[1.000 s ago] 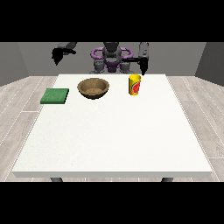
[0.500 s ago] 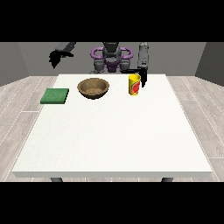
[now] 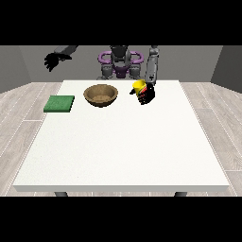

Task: Pick the cup and pour the ball into the bowl, then pick the bowl and place it on the pad

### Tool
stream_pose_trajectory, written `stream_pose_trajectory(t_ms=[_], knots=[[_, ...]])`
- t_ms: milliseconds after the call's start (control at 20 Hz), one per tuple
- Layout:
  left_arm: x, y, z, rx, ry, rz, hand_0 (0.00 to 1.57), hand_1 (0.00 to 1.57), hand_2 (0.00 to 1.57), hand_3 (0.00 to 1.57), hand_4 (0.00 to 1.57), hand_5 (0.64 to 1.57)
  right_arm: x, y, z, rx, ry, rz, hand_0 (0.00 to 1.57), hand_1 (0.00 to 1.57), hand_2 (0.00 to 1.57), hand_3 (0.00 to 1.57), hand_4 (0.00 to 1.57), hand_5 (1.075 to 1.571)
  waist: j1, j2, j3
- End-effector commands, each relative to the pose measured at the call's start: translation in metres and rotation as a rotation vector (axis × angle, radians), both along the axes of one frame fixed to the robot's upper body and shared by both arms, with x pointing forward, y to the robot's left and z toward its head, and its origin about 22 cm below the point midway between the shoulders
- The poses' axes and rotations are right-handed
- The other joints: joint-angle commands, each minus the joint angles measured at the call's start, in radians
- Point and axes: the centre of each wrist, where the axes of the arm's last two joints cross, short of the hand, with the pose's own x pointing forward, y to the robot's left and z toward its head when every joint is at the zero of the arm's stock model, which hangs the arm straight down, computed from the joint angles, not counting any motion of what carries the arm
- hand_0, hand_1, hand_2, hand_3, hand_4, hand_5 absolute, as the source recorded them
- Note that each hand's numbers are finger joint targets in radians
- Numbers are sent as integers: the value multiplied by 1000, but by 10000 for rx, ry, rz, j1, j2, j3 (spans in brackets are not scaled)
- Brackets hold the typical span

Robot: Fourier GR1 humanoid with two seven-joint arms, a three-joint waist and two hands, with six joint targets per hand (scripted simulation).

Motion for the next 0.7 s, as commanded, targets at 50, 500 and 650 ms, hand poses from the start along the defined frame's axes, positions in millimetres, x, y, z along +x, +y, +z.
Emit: stream_pose_trajectory(t_ms=[50, 500, 650], knots=[[1, -7, -7, 967, 708, 117, 1309, 1309, 1571, 1571, 1211, 1550, -3, -34, -3, 343, 482, -385, 0, 0, 0, 0, 310, 1569, 403, -563, -8], [49, -42, 41, 5156, 1226, 531, 1321, 1321, 1571, 1571, 1223, 1552, 11, -35, -1, -18, 2259, -732, 0, 0, 0, 0, 515, 1571, 668, -2280, 18], [61, -38, 47, 7413, 1278, 846, 1313, 1313, 1571, 1571, 1244, 1561, 24, -31, 10, -273, 2215, -752, 0, 0, 0, 0, 581, 1568, 586, -2302, 34]])
